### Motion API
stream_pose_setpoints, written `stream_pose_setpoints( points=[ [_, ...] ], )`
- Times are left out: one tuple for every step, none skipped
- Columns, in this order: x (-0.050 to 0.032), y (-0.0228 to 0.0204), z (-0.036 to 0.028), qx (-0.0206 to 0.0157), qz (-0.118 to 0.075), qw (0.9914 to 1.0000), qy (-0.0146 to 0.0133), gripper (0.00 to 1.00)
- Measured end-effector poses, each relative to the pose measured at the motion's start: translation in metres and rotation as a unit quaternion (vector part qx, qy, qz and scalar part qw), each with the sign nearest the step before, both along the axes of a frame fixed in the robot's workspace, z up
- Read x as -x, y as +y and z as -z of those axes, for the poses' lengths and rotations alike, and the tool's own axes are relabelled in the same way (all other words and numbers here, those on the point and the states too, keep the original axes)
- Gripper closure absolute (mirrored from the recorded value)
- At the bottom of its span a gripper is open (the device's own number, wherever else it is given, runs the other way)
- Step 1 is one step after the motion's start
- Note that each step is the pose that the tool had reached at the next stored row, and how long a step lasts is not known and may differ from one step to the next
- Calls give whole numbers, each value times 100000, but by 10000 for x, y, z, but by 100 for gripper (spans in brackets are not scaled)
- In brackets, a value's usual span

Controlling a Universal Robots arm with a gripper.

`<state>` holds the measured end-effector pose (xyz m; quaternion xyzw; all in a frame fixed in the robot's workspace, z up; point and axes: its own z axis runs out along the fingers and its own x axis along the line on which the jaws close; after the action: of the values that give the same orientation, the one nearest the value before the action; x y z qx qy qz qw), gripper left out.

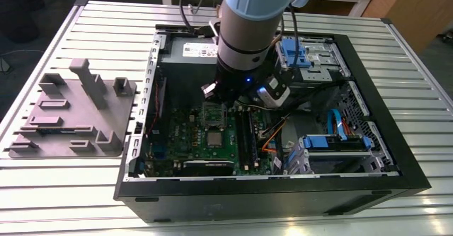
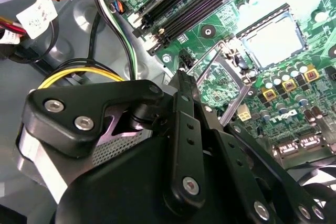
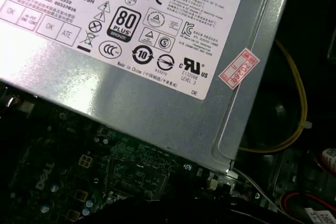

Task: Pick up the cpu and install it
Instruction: 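Close the cpu cover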

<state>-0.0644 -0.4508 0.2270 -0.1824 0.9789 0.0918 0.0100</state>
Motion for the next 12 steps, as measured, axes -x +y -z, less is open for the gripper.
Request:
stream_pose_setpoints(
  points=[
    [0, -2, 0, -31, -144, 100000, -6, 90],
    [0, -3, 0, -46, -394, 99999, -11, 90],
    [-1, -3, 0, -48, -723, 99997, -14, 90],
    [-2, -4, 0, -44, -1089, 99994, -11, 90],
    [-4, -5, 0, -38, -1232, 99992, -11, 90],
    [-7, -6, -1, -32, -1293, 99992, -5, 90],
    [-9, -6, 0, -32, -1348, 99991, -2, 90],
    [-12, -6, 0, -37, -1420, 99990, -5, 90],
    [-17, -6, 1, -55, -1577, 99988, -6, 90],
    [-22, -6, 1, -57, -1892, 99982, -11, 90],
    [-26, -6, 1, -57, -2276, 99974, -7, 90],
    [-29, -6, 0, -52, -2531, 99968, -7, 90]
  ],
)
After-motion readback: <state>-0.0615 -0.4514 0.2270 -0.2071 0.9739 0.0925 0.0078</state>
